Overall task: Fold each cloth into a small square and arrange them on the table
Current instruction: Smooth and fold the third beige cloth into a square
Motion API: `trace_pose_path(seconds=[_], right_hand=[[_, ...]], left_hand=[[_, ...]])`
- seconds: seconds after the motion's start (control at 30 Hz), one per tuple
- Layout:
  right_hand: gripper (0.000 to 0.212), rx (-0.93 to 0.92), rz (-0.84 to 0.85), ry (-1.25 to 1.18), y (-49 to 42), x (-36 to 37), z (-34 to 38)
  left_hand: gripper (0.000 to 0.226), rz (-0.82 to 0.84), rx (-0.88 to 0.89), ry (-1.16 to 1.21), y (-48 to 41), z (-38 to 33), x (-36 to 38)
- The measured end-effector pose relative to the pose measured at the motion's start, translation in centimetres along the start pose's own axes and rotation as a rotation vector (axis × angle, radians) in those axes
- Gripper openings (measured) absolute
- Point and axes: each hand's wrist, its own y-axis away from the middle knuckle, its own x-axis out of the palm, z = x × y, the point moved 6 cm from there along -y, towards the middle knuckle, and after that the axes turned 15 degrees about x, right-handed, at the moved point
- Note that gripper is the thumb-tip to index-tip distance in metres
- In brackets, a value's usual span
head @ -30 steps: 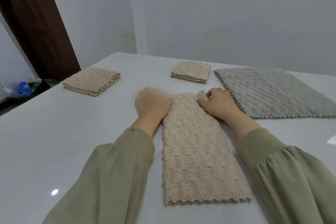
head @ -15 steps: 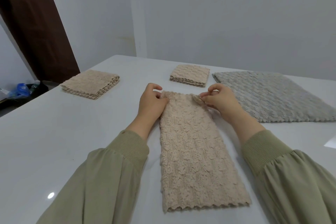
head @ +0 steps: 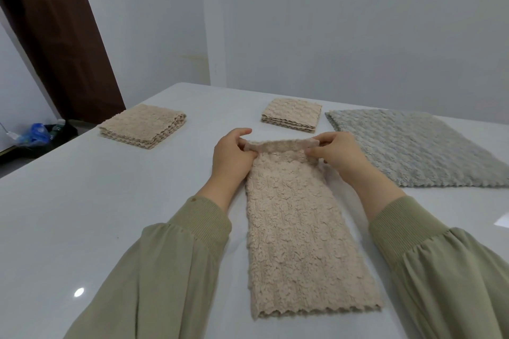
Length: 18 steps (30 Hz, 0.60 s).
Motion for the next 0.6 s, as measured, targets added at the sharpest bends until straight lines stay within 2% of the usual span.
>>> trace_pose_path(seconds=[0.07,0.2,0.3,0.4,0.43,0.47,0.6], right_hand=[[0.011,0.017,0.009,0.026,0.2,-0.1,0.1],[0.013,0.049,-0.047,0.133,0.3,-0.3,0.2],[0.017,0.093,-0.003,0.102,0.4,-0.4,0.1],[0.008,0.109,0.111,-0.13,1.0,0.5,0.7],[0.003,0.097,0.107,-0.204,1.2,0.7,1.0],[0.008,0.064,0.067,-0.272,1.1,0.7,1.3],[0.014,-0.189,-0.113,-0.414,2.0,0.1,2.4]], left_hand=[[0.037,0.017,0.013,-0.133,0.0,0.1,-0.1],[0.01,-0.022,0.046,-0.318,-0.1,-0.2,-0.2],[0.01,-0.069,0.069,-0.42,0.0,-1.3,-0.6],[0.016,-0.104,0.138,-0.511,0.4,-2.8,-0.5],[0.016,-0.136,0.153,-0.483,0.6,-3.2,-0.6],[0.016,-0.176,0.168,-0.419,0.8,-3.4,-0.7],[0.024,-0.281,0.241,-0.061,1.2,-4.0,-1.1]])
